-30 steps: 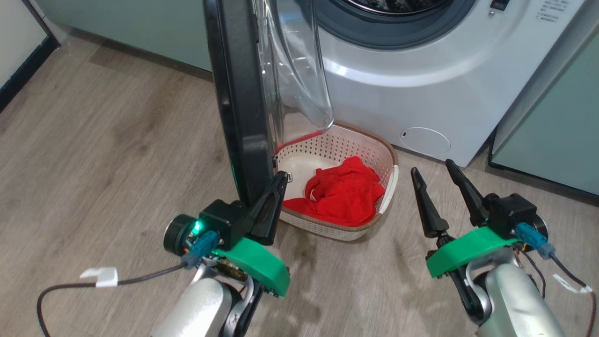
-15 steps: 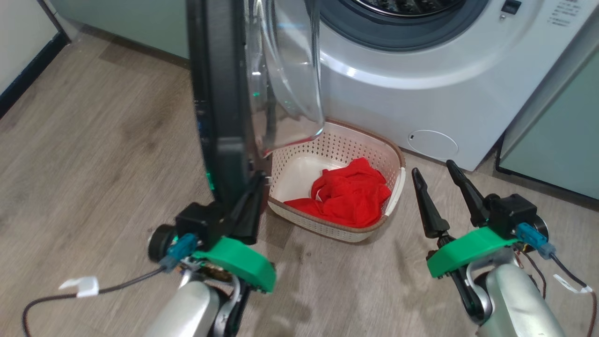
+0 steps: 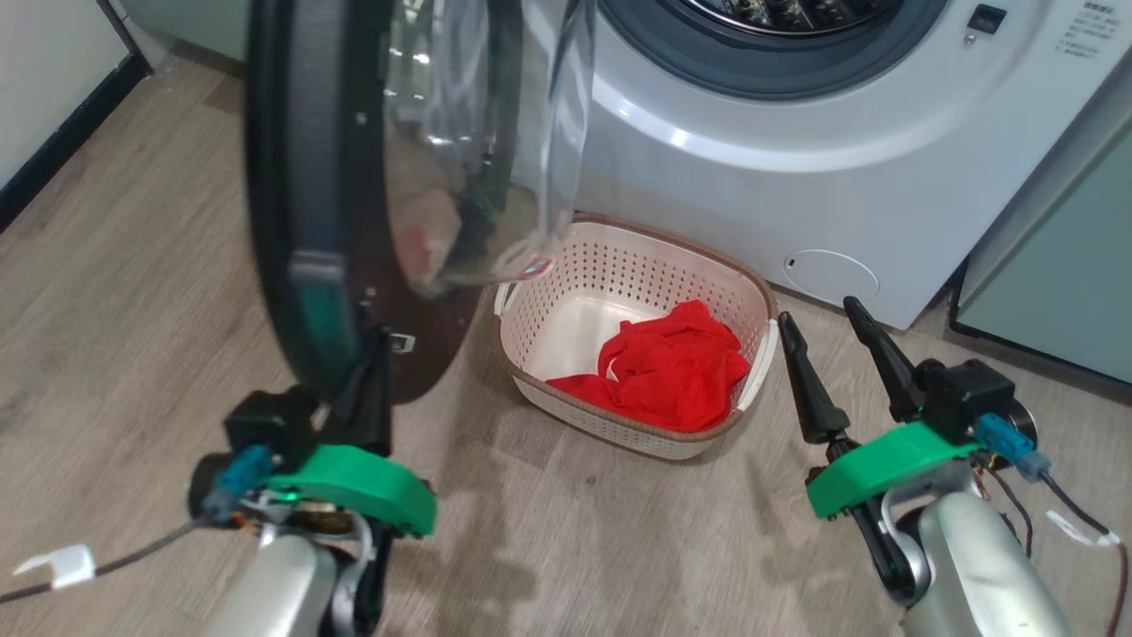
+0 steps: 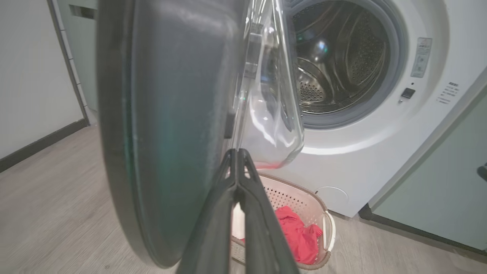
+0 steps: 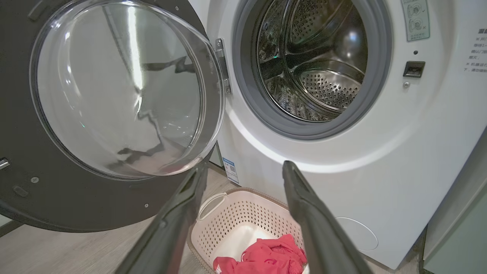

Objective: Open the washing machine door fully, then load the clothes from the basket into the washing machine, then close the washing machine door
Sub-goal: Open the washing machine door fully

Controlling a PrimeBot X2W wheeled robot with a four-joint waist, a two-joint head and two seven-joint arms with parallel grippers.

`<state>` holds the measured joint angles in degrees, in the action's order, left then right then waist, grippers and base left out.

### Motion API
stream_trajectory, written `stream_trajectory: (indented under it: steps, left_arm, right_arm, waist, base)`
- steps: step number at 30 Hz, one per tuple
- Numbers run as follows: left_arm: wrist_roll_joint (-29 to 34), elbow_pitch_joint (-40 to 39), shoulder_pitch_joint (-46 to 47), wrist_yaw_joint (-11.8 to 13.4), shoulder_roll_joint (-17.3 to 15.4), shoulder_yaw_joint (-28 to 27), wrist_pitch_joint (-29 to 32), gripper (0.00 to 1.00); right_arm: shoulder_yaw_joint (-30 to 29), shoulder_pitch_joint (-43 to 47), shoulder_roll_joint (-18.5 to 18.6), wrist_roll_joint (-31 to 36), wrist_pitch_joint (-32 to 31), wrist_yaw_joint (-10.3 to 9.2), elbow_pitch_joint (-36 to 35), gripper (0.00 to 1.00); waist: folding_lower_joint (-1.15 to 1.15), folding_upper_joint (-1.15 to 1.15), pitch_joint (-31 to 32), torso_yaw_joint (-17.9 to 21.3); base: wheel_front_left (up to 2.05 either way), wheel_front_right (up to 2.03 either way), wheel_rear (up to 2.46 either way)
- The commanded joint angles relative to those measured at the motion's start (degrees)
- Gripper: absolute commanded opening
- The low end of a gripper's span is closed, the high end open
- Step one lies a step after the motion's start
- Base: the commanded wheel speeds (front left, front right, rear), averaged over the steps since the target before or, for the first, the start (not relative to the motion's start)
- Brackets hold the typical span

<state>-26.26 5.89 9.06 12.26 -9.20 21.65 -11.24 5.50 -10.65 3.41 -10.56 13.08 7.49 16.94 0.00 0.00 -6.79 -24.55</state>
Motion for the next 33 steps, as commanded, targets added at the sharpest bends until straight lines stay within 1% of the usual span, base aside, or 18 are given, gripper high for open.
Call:
stream_trajectory:
  steps: [1,9,10,21,26,33]
  left_arm:
    - [-0.47,-0.78,1.67,0.80,-1.64,-3.57,-0.70,0.00]
    - [-3.39,4.27,3.58,1.91,-3.30,-10.00,-2.13,0.00]
    - [-3.39,4.27,3.58,1.91,-3.30,-10.00,-2.13,0.00]
    - [-5.65,10.18,7.94,0.94,-5.24,-17.88,-3.57,0.00]
    - [-6.43,13.35,10.94,-0.16,-5.93,-21.25,-3.71,0.00]
    - [-6.05,18.77,15.64,-3.63,-7.20,-27.81,-3.74,0.00]
  right_arm:
    - [1.21,-2.77,-0.53,0.23,-0.07,0.00,-2.07,1.00]
    - [0.77,-3.50,-0.53,0.82,-0.53,0.00,-2.69,1.00]
    - [0.77,-3.50,-0.53,0.82,-0.53,0.00,-2.69,1.00]
    - [-0.38,-4.81,-0.53,2.14,-1.67,0.00,-4.29,1.00]
    - [-0.29,-5.74,-0.53,2.59,-2.64,0.00,-5.11,1.00]
    - [0.19,-7.02,-0.53,3.49,-3.58,0.00,-6.13,1.00]
  waist:
    - [0.00,0.00,-0.27,0.11]
    - [0.00,0.00,-2.01,1.21]
    - [0.00,0.00,-2.01,1.21]
    - [0.00,0.00,-5.57,1.78]
    - [0.00,0.00,-7.62,2.13]
    - [0.00,0.00,-10.13,3.04]
  base:
    - [0.00,0.00,0.00]
    - [0.00,0.00,0.00]
    - [0.00,0.00,0.00]
    - [0.00,0.00,0.00]
    - [0.00,0.00,0.00]
    - [0.00,0.00,0.00]
